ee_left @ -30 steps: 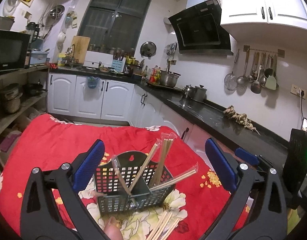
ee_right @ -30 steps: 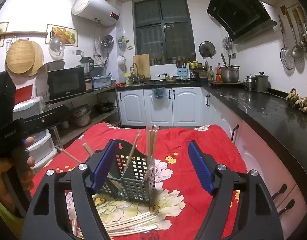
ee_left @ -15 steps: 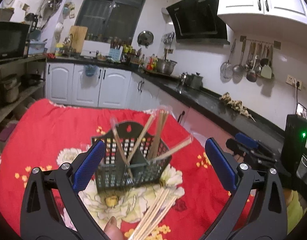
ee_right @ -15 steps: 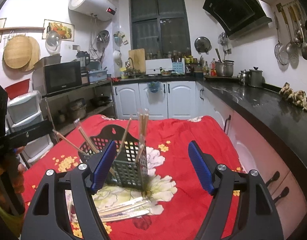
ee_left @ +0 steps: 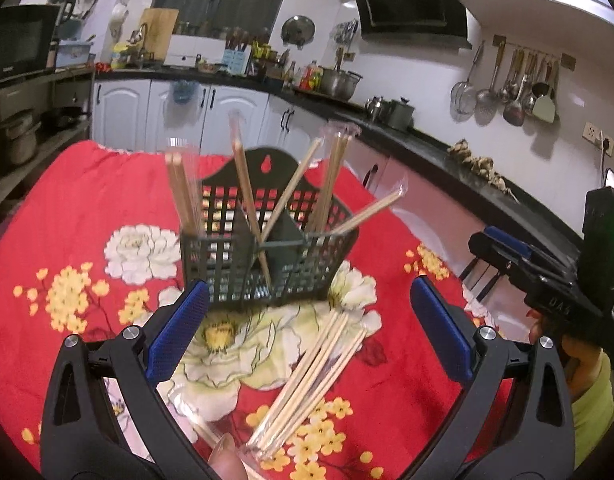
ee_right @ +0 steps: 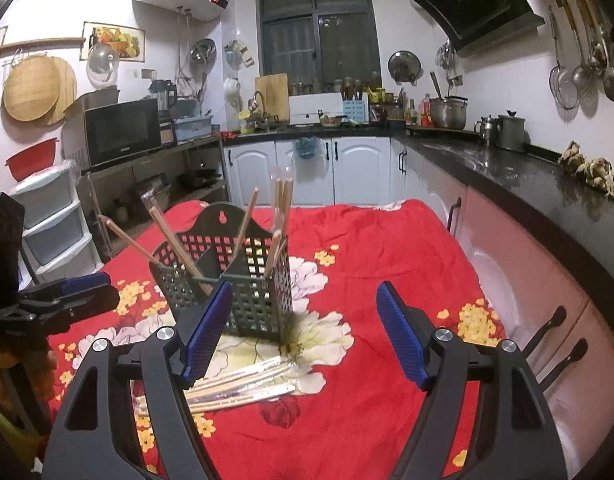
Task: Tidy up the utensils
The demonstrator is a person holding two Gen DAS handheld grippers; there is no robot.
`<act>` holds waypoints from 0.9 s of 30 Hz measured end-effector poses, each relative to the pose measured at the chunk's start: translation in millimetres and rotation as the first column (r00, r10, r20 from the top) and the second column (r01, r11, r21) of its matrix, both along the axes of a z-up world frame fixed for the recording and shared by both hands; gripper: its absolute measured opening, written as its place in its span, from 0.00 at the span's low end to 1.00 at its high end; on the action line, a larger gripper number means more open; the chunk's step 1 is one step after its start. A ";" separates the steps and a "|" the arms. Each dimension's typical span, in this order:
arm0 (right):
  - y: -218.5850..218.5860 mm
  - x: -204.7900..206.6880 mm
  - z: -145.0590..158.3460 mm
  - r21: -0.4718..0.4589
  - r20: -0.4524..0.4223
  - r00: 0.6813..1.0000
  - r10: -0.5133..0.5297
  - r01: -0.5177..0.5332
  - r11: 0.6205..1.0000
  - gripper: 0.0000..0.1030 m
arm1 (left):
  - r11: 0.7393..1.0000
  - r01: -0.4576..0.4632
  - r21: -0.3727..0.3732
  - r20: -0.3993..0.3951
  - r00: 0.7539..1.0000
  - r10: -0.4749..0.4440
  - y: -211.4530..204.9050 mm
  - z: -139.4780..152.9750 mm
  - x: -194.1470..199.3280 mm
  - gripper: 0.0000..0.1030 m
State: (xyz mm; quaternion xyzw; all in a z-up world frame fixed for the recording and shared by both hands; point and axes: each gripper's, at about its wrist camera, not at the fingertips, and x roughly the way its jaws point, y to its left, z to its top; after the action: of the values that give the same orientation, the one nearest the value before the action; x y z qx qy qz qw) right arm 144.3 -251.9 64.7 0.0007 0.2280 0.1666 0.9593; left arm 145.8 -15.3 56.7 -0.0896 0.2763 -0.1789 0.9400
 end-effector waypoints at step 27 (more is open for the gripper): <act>16.3 29.7 -57.9 -0.072 -0.194 0.980 0.056 -0.071 0.995 0.63 | 0.999 0.020 0.046 -0.221 0.975 -0.009 10.7 -74.4 -14.3 0.73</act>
State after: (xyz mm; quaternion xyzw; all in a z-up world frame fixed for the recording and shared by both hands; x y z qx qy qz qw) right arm 174.0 -235.6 6.8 -0.0283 0.3254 0.1871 0.9264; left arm 131.6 -4.6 -17.7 -0.0842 0.3839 -0.1680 0.9041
